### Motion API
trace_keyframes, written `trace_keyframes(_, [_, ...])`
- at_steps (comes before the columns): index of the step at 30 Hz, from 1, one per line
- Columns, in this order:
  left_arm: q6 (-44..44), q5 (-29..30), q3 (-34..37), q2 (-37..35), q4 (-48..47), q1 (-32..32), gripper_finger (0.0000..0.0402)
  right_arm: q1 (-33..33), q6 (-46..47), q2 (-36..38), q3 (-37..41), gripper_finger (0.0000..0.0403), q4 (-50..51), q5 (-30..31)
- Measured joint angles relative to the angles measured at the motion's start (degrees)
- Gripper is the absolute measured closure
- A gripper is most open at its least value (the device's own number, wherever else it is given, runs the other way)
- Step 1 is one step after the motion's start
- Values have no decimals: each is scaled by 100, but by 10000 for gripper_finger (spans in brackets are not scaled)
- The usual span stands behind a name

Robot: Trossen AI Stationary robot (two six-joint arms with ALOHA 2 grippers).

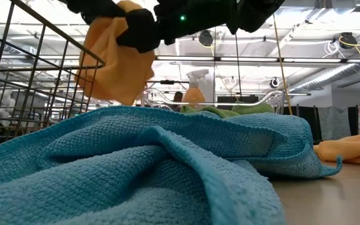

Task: Sort microfiber towel by color & place in baskets
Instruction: Put the left yellow towel into the mesh basket

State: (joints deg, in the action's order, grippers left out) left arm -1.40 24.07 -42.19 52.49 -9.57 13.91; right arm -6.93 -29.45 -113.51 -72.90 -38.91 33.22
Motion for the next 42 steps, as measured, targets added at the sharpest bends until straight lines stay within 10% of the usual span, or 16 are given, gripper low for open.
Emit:
trace_keyframes(6, [-374, -5, 2, 0, 336, 159, 387, 13, 172, 0, 0, 139, -90, -723])
trace_keyframes(16, [-389, 0, 4, -1, 445, 164, 355, -112, 77, 0, 0, 383, -32, -804])
trace_keyframes(31, [0, 180, 4, -28, -207, 534, 179, -257, 1262, 1297, 7, 399, 3366, -304])
trace_keyframes(42, [-525, 162, 9, -278, 265, 836, 167, -304, 3131, 2407, 4, 399, 5721, -797])
